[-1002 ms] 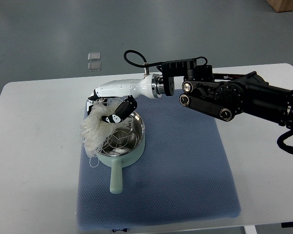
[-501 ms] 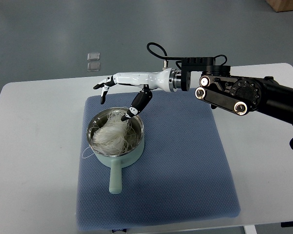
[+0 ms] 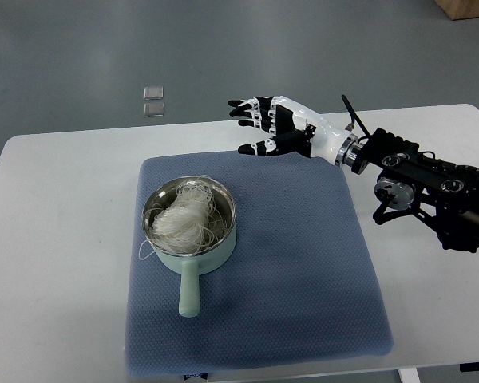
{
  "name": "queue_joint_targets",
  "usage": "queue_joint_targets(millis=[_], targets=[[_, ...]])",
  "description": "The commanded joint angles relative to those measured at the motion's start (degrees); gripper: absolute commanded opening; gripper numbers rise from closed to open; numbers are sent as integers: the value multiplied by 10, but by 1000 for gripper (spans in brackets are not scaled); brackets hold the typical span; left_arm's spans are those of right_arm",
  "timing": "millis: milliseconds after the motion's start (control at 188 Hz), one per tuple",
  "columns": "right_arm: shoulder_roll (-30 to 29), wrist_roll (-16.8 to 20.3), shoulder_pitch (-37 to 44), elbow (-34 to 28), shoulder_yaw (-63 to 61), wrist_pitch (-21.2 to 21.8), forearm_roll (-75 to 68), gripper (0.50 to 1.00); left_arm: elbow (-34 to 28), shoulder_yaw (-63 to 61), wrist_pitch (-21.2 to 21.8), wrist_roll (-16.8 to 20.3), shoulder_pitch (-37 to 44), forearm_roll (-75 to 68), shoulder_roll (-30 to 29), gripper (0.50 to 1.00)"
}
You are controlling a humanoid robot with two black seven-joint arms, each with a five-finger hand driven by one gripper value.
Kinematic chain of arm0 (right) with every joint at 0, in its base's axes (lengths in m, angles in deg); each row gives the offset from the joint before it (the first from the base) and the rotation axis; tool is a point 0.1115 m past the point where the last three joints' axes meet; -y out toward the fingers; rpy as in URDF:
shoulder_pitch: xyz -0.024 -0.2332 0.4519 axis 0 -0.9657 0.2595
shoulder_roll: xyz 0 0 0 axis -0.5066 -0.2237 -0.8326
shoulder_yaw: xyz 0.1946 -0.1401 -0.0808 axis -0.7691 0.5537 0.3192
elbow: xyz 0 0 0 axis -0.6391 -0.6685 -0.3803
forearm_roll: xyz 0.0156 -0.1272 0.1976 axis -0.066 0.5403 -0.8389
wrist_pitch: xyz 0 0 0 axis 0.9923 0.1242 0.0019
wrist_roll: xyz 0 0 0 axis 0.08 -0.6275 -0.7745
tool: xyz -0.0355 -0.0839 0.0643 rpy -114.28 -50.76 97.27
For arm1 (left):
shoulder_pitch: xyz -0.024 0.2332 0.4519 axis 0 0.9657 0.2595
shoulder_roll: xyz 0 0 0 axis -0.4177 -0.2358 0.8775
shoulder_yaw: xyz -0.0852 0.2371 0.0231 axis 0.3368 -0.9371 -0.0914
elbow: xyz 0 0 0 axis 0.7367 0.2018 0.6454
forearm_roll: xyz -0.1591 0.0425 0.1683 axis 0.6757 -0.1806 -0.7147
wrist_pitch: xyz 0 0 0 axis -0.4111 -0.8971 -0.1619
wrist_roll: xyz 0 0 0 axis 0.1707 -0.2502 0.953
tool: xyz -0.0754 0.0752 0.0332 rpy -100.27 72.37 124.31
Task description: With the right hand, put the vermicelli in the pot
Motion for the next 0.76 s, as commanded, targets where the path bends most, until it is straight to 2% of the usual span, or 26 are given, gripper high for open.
queue_joint_targets(millis=[0, 128, 181, 752], targets=[[-2, 4, -46, 0, -36, -2, -66, 913, 0, 0, 0, 0, 0, 0, 0, 1000], [-7, 50, -80, 1, -51, -8, -139, 913, 0, 0, 0, 0, 0, 0, 0, 1000], [-7, 57, -88, 3, -51, -9, -163, 913, 0, 0, 0, 0, 1, 0, 0, 1000], [-2, 52, -100, 3, -57, -2, -171, 924, 0, 0, 0, 0, 0, 0, 0, 1000]])
